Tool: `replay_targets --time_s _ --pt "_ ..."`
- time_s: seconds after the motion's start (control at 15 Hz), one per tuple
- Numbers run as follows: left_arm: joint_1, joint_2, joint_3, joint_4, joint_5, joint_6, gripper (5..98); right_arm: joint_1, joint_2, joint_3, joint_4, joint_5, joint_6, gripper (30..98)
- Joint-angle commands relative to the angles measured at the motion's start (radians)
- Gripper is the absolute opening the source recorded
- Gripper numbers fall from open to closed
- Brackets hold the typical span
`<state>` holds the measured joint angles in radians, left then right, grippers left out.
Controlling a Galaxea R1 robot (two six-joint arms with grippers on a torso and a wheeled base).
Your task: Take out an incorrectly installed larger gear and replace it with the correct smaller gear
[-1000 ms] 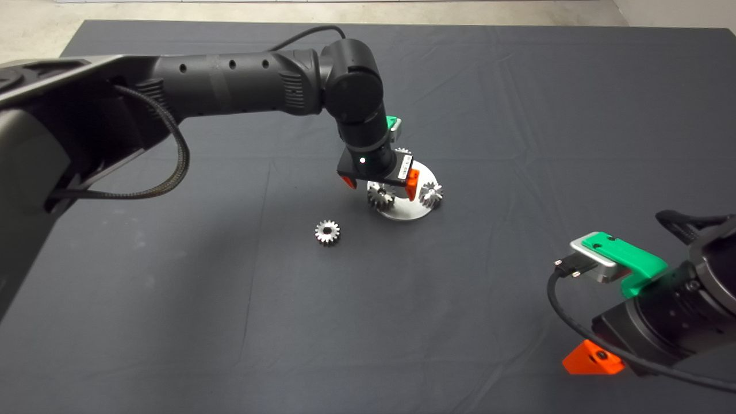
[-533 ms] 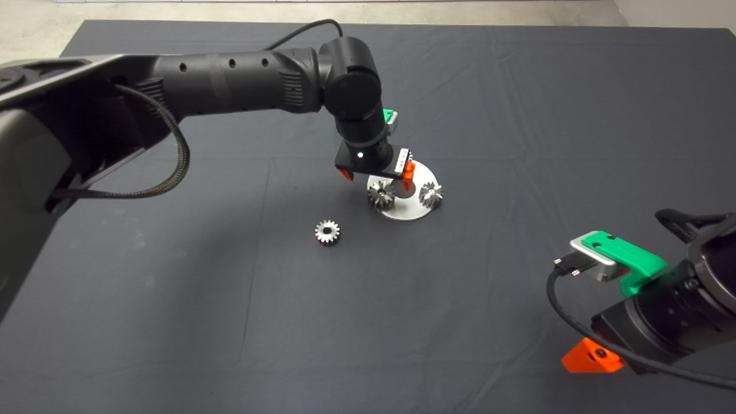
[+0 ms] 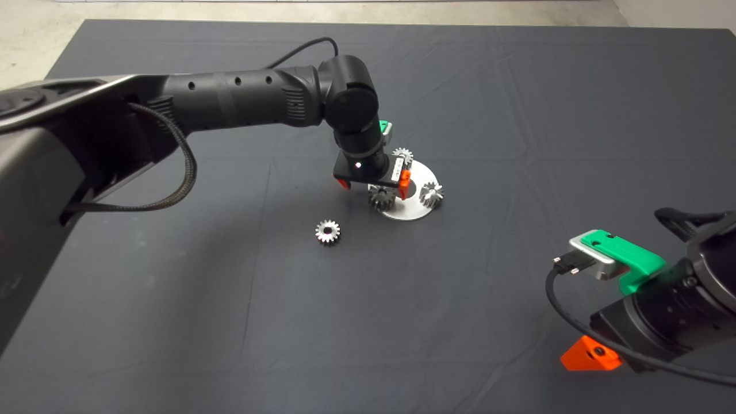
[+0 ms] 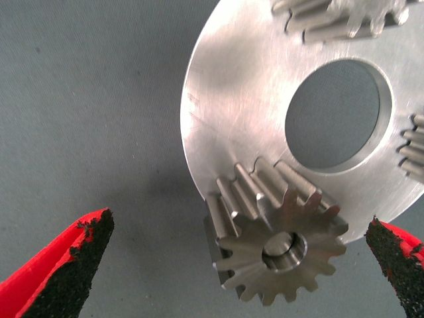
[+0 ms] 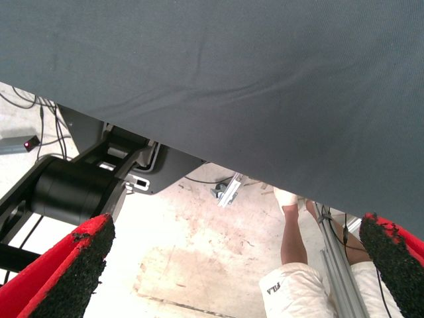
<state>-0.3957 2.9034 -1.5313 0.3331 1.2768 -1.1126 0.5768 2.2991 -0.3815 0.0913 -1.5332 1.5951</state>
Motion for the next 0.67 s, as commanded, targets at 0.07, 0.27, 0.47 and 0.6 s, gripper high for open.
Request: replay_targets --time_s 0.07,0.27,0.47,0.6 --pt "0.005 0.006 -0.004 0.024 0.001 0.005 98.2 0.023 -0.005 0.0 -0.005 -0.125 -0.003 97.6" --pt "0.005 0.028 0.004 0.06 0.007 0.002 98.2 0.023 -0.006 0.0 -0.004 -0.125 -0.003 97.6" --pt "0.006 0.032 0.007 0.084 0.011 0.0 98.2 0.024 -0.006 0.0 -0.004 -0.125 -0.003 97.6" --pt "0.006 0.032 0.008 0.084 0.01 -0.001 98.2 0.025 -0.006 0.0 -0.004 -0.125 -0.003 97.6"
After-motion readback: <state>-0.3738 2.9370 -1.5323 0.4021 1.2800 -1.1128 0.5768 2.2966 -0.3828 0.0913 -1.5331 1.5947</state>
